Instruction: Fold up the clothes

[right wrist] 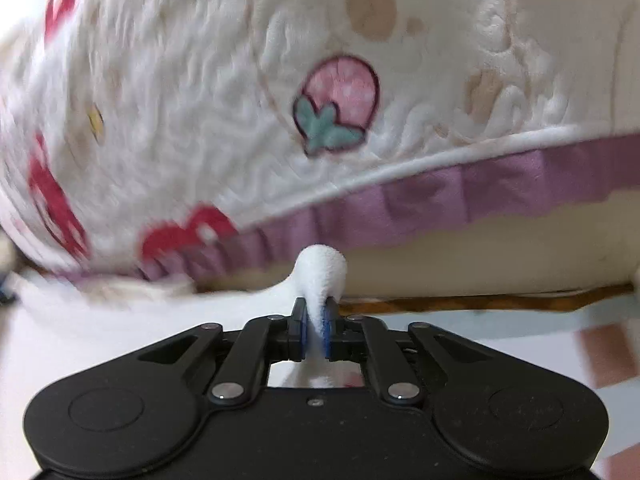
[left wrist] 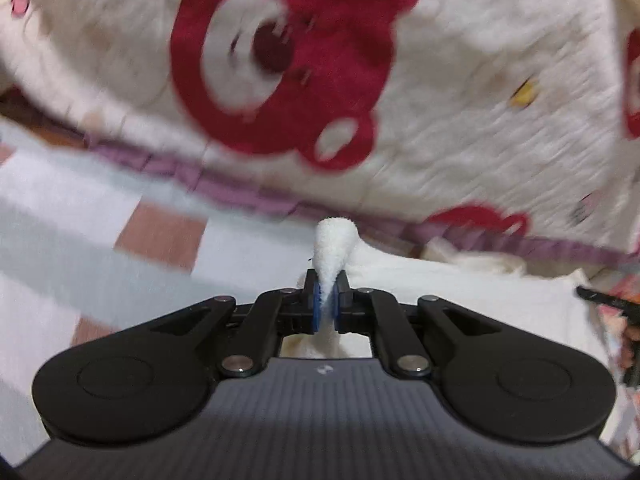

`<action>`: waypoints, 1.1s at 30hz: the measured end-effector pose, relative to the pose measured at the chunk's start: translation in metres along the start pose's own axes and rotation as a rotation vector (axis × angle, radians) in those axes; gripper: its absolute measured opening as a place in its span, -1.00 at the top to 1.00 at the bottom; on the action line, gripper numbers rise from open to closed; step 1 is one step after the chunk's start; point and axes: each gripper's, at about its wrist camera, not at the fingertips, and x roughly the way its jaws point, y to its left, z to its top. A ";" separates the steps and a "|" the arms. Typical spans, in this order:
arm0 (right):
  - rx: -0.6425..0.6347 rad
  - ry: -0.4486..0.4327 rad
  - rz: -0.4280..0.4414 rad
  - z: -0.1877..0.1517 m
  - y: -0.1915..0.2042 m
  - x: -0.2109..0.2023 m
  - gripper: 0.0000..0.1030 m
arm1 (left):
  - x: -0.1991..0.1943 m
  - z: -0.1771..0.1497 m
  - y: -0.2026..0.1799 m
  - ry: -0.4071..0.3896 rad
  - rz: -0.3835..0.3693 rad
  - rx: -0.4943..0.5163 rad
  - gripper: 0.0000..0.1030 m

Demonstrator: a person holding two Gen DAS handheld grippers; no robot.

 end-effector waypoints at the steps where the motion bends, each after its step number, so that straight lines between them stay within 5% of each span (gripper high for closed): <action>1: -0.010 0.046 -0.033 -0.002 0.001 0.011 0.90 | 0.006 -0.004 -0.004 0.030 0.050 0.020 0.80; 4: -0.015 0.124 -0.086 -0.009 0.008 0.028 0.80 | 0.006 -0.011 -0.017 0.040 0.145 0.081 0.69; 8: 0.047 0.101 -0.110 -0.008 0.011 0.010 0.34 | -0.036 -0.014 -0.027 -0.001 0.117 0.094 0.48; 15: 0.217 -0.003 0.028 -0.044 -0.008 -0.086 0.34 | -0.105 -0.059 -0.018 0.097 -0.041 -0.023 0.35; 22: 0.244 0.072 0.147 -0.117 -0.006 -0.129 0.37 | -0.133 -0.120 -0.003 0.187 -0.179 -0.184 0.34; 27: 0.207 0.095 0.147 -0.136 0.004 -0.147 0.43 | -0.130 -0.132 -0.015 0.166 -0.123 -0.082 0.41; 33: 0.152 0.106 0.054 -0.141 0.006 -0.145 0.36 | -0.132 -0.131 -0.011 0.144 -0.097 -0.083 0.34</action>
